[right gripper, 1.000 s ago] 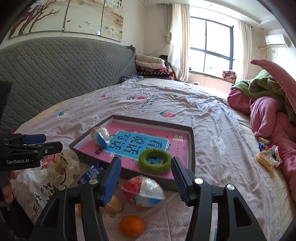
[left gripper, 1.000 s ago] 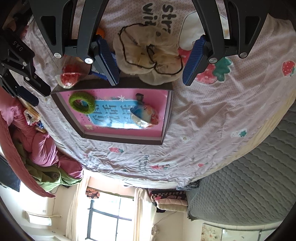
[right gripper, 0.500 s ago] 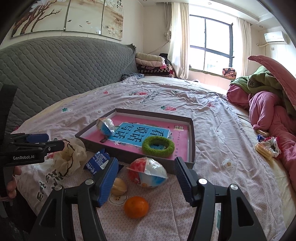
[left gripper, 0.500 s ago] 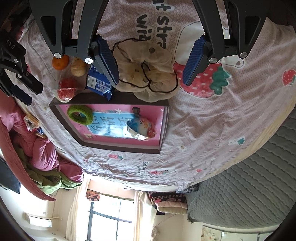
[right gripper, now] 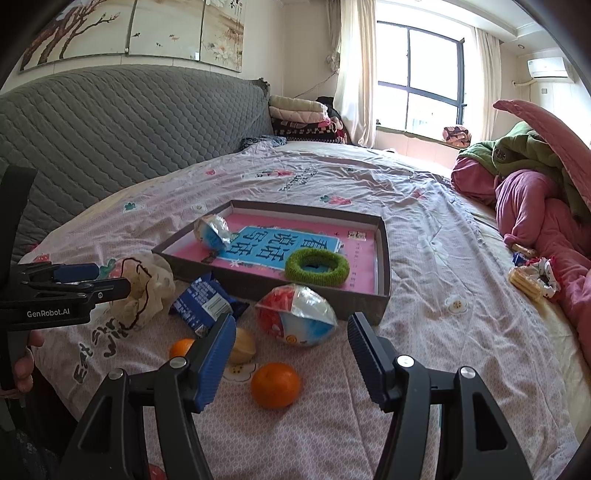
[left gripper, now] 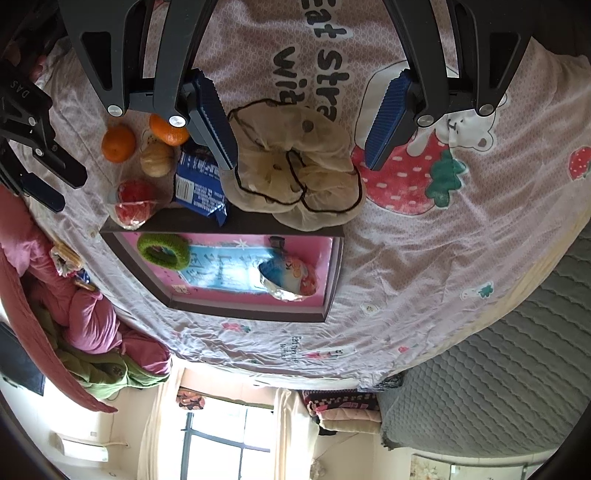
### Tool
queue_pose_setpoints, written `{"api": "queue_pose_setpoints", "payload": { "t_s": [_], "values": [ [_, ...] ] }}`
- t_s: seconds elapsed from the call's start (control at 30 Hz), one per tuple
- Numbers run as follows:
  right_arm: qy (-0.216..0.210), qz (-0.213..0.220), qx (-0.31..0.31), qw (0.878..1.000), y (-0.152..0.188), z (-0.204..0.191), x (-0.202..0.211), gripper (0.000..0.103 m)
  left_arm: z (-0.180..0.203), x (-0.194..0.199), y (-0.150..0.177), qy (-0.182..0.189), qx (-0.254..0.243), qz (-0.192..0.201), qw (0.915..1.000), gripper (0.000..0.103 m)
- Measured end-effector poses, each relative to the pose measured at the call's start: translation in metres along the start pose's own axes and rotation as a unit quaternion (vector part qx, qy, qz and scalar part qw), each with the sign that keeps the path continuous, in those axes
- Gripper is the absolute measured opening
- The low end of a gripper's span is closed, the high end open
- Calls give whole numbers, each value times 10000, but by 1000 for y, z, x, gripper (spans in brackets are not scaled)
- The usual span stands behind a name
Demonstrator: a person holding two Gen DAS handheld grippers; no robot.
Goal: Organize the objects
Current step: 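Withdraw both tools from the tray back toward the remaining loose items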
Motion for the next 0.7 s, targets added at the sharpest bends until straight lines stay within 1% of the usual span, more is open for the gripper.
{"api": "queue_pose_setpoints", "payload": {
  "t_s": [0.2, 0.43, 0.7],
  "values": [
    [18, -174, 76, 9998, 9, -7, -4, 63, 0, -1, 5, 34, -28, -57, 10000, 73],
    [-88, -343, -7, 9994, 17, -8, -9, 63, -4, -5, 10, 73, 37, -166, 9998, 73],
    [-37, -474, -2, 9989, 21, -9, -14, 63, -7, -18, 15, 39, 56, -304, 9995, 73]
  ]
}}
Point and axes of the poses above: each gripper's, at about its wrist camera, not at the fingertips, and x roughly against the way its jaws point, z to its right, y to its underside, the point moved 3 cm from there along -x, roughly the way its jaws point, and after that the axes turned 10 degrees about -z, right-handed, at the moved point
